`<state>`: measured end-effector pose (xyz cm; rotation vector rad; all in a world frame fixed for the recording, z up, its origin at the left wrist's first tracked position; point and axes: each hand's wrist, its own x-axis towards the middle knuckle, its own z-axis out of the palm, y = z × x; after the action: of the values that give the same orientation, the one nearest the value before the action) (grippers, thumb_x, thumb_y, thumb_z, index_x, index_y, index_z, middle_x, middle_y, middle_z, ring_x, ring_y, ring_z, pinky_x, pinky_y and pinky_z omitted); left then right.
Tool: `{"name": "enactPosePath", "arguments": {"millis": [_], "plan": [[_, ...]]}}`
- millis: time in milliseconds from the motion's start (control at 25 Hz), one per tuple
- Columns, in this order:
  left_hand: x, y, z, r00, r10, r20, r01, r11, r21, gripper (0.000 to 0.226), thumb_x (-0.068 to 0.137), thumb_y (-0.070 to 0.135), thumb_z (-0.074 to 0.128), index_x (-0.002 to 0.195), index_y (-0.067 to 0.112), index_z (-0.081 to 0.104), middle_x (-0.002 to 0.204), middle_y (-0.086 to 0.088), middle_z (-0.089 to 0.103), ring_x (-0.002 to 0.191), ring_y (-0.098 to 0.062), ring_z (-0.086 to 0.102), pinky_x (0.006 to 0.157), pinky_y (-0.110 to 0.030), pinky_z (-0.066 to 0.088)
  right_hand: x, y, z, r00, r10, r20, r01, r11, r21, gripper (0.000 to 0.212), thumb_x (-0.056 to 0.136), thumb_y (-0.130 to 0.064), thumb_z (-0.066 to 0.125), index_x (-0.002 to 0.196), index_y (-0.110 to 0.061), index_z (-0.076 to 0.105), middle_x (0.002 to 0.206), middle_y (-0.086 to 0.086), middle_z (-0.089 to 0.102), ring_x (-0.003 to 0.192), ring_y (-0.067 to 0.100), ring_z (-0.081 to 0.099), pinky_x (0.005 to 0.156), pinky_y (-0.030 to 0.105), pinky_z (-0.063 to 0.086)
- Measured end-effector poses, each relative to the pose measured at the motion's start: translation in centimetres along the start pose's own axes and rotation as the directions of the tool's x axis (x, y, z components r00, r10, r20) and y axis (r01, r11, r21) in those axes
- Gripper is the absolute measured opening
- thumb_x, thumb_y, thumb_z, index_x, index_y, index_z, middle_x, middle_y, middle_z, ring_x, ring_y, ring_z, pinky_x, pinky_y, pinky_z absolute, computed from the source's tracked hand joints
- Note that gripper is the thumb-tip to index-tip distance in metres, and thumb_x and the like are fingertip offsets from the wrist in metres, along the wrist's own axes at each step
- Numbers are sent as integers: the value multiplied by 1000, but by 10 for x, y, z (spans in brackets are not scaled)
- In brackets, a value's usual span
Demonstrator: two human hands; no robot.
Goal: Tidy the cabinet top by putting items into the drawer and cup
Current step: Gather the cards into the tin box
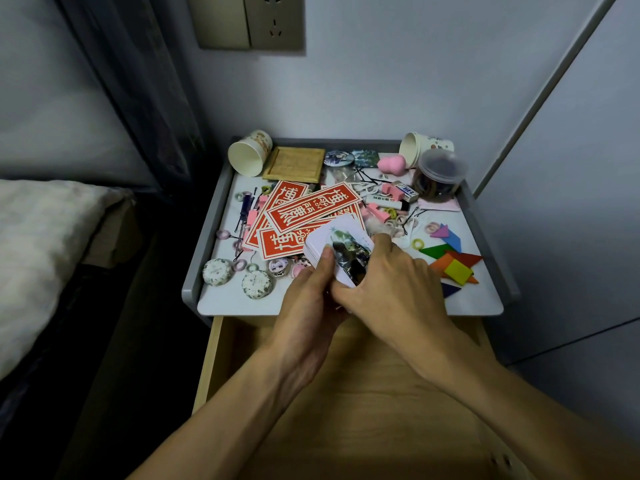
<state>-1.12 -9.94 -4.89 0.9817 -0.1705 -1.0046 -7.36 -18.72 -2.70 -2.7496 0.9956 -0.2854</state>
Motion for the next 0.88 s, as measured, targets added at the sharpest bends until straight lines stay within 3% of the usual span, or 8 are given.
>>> {"name": "enactPosePath", "arguments": {"millis": [160,480,680,880], "plan": [[-1,0,2,1000,15,3,-15,1000,18,33,104,32,41,117,16,66,117,-8,71,114,-25,65,107,-57,40,0,1,-5,999,-1,-39,2,1000,23,82,80,-73,48,132,-11,37,119,9,63,104,31,63,79,35,48],[3,-4,-1,1000,-5,-14,5,1000,3,35,101,37,46,103,21,77,121,-18,67,124,-39,55,110,-63,32,0,3,-6,999,0,-34,1,999,39,82,78,-73,53,130,-11,38,114,7,65,100,27,65,71,29,45],[4,-6,-4,999,-22,-42,23,1000,17,37,101,36,46,113,11,71,122,-20,66,126,-43,50,109,-64,33,0,4,-4,1000,-3,-21,4,999,32,84,78,-74,53,132,-12,37,116,7,66,101,27,65,76,31,49],[1,-2,-5,997,39,-67,-31,993,116,35,102,29,46,132,12,55,120,-10,69,116,-34,62,100,-58,44,0,5,-5,999,-22,-24,21,1000,-20,82,79,-74,50,134,-15,38,121,6,63,106,27,63,80,34,47]]}}
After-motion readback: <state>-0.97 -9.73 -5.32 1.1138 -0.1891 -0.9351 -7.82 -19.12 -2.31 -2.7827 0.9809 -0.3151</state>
